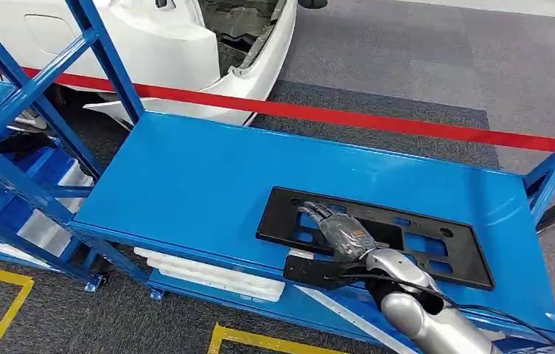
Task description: Take the parts from the cabinet and place them on the table.
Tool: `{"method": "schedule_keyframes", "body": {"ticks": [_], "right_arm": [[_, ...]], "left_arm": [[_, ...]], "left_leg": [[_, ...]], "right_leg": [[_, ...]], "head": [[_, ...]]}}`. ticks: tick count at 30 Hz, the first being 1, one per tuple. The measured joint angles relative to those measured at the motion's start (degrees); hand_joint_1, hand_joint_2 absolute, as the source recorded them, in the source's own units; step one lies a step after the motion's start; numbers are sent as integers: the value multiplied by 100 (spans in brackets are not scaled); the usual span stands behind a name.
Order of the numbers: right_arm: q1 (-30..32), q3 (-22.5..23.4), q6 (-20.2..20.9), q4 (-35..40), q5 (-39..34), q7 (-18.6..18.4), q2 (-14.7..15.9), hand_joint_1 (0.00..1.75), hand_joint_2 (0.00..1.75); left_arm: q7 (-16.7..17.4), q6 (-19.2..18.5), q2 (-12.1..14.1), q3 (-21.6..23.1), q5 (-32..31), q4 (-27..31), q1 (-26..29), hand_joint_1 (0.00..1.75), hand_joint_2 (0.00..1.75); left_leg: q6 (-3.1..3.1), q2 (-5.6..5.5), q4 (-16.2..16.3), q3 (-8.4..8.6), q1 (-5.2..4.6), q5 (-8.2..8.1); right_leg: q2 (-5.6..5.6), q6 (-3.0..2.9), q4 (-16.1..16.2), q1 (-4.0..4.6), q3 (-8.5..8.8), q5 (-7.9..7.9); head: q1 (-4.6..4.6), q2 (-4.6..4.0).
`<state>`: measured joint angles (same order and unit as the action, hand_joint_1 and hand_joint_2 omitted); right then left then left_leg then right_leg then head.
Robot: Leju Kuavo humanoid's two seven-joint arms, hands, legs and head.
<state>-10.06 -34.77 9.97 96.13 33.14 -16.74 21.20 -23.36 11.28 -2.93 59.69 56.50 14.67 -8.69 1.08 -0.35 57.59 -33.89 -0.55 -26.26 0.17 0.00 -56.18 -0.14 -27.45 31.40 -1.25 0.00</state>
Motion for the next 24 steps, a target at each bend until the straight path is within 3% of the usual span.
{"method": "schedule_keyframes", "body": {"ticks": [16,24], "right_arm": [[0,-173,146,-118,-52,-122,39,0,175],[-42,-243,186,-208,940,-625,48,0,175]], "left_arm": [[96,0,-13,0,-2,9,-10,0,0],[96,72,-15,0,72,11,-4,0,0]], "left_leg": [[-1,0,-1,0,0,1],[-2,0,-1,1,-1,1]], "right_leg": [[0,0,0,0,1,0],[0,0,0,0,2,0]], "head": [[0,0],[0,0]]}}
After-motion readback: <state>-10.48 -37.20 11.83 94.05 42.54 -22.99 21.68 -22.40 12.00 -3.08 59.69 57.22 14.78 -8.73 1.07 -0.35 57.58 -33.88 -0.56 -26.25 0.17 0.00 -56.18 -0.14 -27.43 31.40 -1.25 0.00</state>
